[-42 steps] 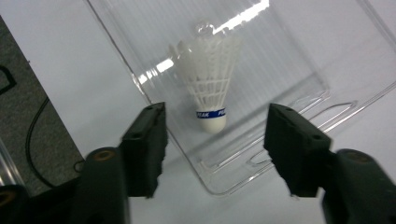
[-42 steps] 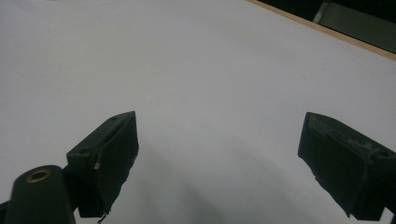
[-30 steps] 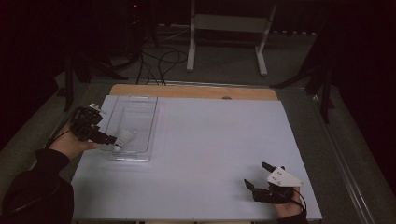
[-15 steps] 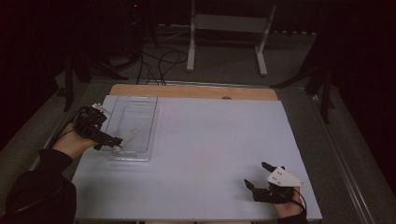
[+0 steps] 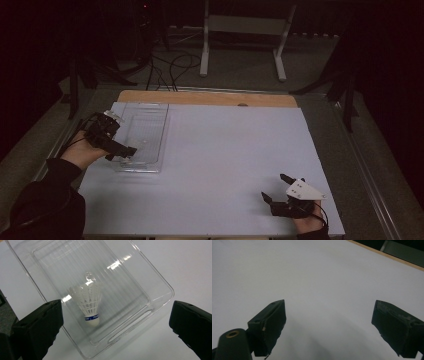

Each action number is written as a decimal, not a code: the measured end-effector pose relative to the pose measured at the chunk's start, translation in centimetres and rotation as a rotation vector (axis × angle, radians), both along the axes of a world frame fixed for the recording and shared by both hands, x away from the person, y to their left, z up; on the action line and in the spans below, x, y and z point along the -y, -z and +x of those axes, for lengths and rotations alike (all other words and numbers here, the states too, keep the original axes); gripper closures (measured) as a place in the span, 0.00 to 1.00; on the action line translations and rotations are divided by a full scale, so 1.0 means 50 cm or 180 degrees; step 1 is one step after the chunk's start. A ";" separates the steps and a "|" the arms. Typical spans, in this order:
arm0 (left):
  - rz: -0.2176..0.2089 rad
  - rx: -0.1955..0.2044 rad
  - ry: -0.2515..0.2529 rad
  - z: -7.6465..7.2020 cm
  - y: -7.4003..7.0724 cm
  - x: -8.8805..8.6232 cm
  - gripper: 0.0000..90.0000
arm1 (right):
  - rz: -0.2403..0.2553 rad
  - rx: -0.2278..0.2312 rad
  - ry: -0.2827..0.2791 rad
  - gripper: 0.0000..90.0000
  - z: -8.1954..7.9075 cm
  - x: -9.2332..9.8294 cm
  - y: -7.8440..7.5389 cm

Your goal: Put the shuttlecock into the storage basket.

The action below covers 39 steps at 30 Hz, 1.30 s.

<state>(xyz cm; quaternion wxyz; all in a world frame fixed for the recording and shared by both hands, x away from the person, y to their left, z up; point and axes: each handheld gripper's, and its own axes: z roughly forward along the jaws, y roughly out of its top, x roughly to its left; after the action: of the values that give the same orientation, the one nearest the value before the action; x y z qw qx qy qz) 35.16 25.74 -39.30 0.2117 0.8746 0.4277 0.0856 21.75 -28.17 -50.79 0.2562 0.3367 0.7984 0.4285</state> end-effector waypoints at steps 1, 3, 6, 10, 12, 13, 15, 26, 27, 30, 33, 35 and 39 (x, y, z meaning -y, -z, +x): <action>-0.0012 0.0011 -0.0002 0.000 -0.001 0.002 0.00 | 0.0000 0.0000 -0.0001 0.13 0.000 0.000 0.000; -0.0011 0.0024 0.0015 0.000 -0.002 0.005 0.00 | -0.0001 0.0002 -0.0001 0.13 0.000 0.000 0.000; 0.0004 0.0032 0.0034 -0.001 -0.002 0.011 0.00 | 0.0004 -0.0004 0.0004 0.13 0.000 0.000 0.000; -0.0018 0.0039 0.0069 -0.001 -0.002 0.020 0.00 | 0.0004 -0.0003 0.0007 0.13 0.000 0.000 0.000; -0.0014 0.0044 0.0098 -0.001 -0.005 0.024 0.00 | 0.0006 -0.0010 0.0011 0.13 0.000 0.000 0.000; -0.0018 0.0058 0.0086 -0.001 -0.006 0.027 0.00 | 0.0004 -0.0008 0.0007 0.13 0.000 0.000 0.000; -0.0026 0.0073 0.0109 -0.001 -0.009 0.033 0.00 | 0.0004 -0.0004 0.0008 0.13 0.000 0.000 0.000; 0.0062 0.0147 0.0197 -0.003 -0.008 0.069 0.00 | 0.0003 -0.0007 0.0002 0.13 0.000 0.000 0.000; 0.0062 0.0163 0.0198 -0.004 -0.008 0.072 0.00 | 0.0006 -0.0010 0.0005 0.13 0.000 0.000 0.000; 0.0068 0.0176 0.0247 -0.005 -0.009 0.080 0.00 | 0.0008 -0.0018 0.0008 0.13 0.000 0.001 0.000; 0.0060 0.0162 0.0316 -0.006 -0.007 0.089 0.00 | 0.0004 -0.0017 -0.0001 0.13 0.000 0.001 0.001; 0.0041 0.0147 0.0355 -0.007 -0.008 0.095 0.00 | 0.0003 -0.0010 0.0000 0.13 0.000 0.000 0.000; 0.0016 0.0156 0.0396 -0.009 -0.011 0.106 0.00 | 0.0001 -0.0014 0.0005 0.13 0.000 0.002 0.000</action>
<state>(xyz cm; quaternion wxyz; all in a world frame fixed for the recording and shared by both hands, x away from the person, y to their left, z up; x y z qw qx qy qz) 34.72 20.43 -38.74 0.2249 0.8976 0.3670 0.0947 21.74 -28.25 -50.80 0.2548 0.3383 0.7986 0.4277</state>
